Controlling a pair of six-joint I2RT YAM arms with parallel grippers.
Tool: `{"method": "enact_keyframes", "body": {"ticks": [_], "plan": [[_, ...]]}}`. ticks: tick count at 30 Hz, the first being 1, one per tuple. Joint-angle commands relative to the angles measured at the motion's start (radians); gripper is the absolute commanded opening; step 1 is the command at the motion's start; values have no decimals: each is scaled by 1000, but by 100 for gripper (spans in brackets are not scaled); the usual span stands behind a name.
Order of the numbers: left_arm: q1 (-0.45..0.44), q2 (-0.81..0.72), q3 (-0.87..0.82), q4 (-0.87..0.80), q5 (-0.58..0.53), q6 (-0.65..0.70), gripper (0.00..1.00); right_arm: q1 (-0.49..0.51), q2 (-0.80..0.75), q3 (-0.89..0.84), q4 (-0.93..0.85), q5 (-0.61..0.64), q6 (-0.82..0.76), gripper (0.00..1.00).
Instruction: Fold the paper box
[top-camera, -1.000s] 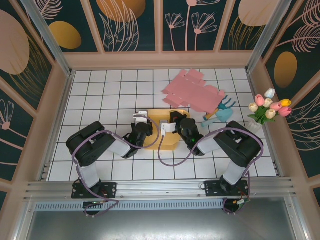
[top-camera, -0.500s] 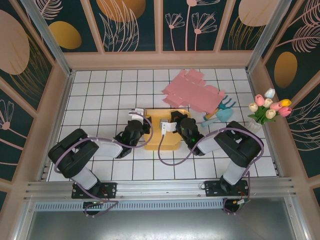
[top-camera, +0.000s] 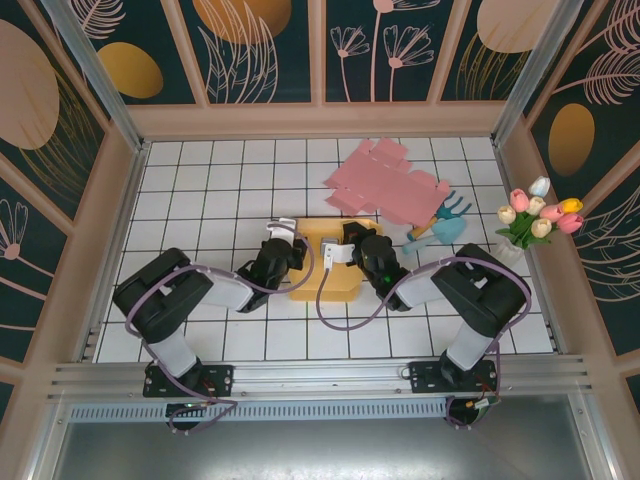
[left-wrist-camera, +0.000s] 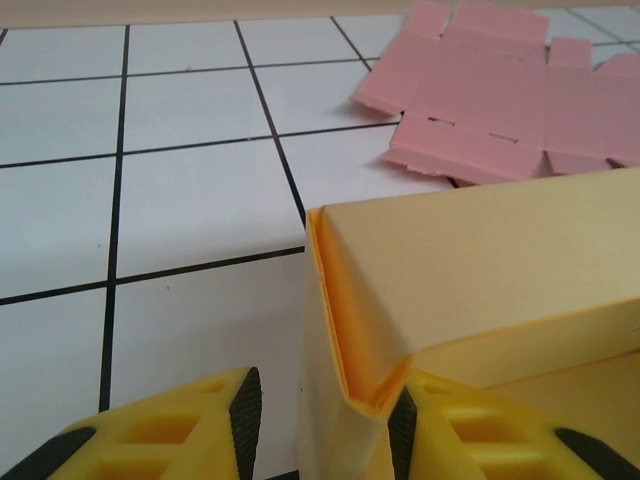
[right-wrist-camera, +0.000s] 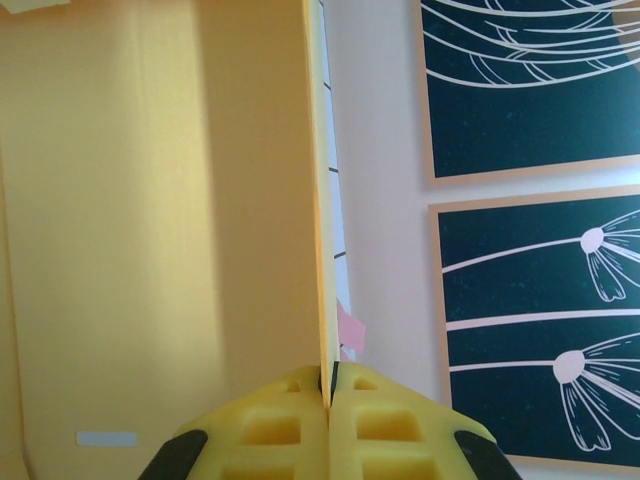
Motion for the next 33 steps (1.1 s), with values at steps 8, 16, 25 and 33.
{"method": "enact_keyframes", "body": {"ticks": [8, 16, 25, 33], "plan": [[17, 72, 18, 79, -106, 32, 32, 0, 24, -33, -211, -4, 38, 0], [18, 112, 93, -111, -487, -122, 8, 5, -5, -41, -214, 5, 45, 0], [20, 114, 107, -193, -591, -139, 6, 5, -5, -47, -206, 8, 54, 0], [17, 94, 65, -85, -405, -116, 11, 6, 11, -42, -204, 4, 65, 0]]}}
